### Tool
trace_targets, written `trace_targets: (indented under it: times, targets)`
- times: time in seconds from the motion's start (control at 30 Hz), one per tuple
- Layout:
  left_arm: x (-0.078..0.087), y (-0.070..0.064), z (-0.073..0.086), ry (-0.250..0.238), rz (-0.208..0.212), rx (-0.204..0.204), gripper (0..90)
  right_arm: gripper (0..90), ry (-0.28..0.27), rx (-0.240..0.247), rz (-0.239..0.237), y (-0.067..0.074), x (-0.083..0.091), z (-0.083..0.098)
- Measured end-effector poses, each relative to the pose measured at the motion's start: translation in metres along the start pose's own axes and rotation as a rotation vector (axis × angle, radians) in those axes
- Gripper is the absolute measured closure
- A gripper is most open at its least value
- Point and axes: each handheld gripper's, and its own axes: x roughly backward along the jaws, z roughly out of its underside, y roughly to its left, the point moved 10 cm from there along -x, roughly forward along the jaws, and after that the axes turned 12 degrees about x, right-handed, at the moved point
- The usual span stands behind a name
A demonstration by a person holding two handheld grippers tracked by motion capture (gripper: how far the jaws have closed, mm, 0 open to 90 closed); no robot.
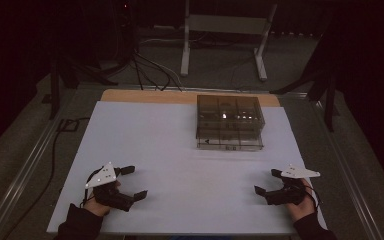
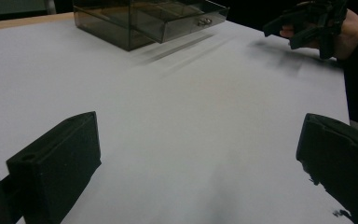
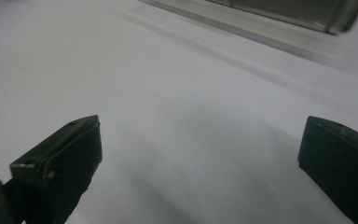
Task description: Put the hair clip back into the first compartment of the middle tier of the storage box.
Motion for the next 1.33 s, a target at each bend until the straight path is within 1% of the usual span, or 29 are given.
trace_targets:
  times: [0.1,0.23,0.3,0.43,0.5,0.73,0.9,1.1,1.33]
  targets:
    - [0.000,0.000,0.000,0.000,-0.001,0.001,0.7,0.0,-0.004,-0.016,0.007,-0.002,0.004,0.006]
    - [-0.001,0.000,0.000,0.001,-0.002,0.000,0.7,0.0,0.012,-0.026,0.016,-0.006,0.002,0.012]
    - [-0.001,0.000,0.001,0.002,-0.001,0.000,0.7,0.0,0.016,-0.021,0.023,-0.007,0.001,0.012]
    - [-0.001,0.000,0.000,-0.001,-0.002,0.003,0.7,0.0,0.021,-0.023,0.021,-0.008,-0.002,0.012]
    - [-0.001,0.000,0.000,-0.002,-0.001,0.004,0.8,0.0,0.033,-0.015,0.025,-0.007,-0.003,0.012]
    - [-0.001,0.001,0.000,-0.001,-0.001,0.006,0.7,0.0,0.037,-0.009,0.032,-0.005,-0.003,0.010]
    - [-0.001,0.001,0.000,0.000,0.000,0.006,0.7,0.0,0.026,-0.005,0.025,-0.003,-0.002,0.006]
    - [-0.001,0.001,0.001,0.000,-0.002,0.005,0.7,0.0,-0.005,-0.012,0.010,0.000,0.002,0.001]
    - [-0.001,0.000,0.000,0.000,0.001,0.004,0.7,0.0,-0.009,-0.011,0.012,-0.001,0.002,0.000]
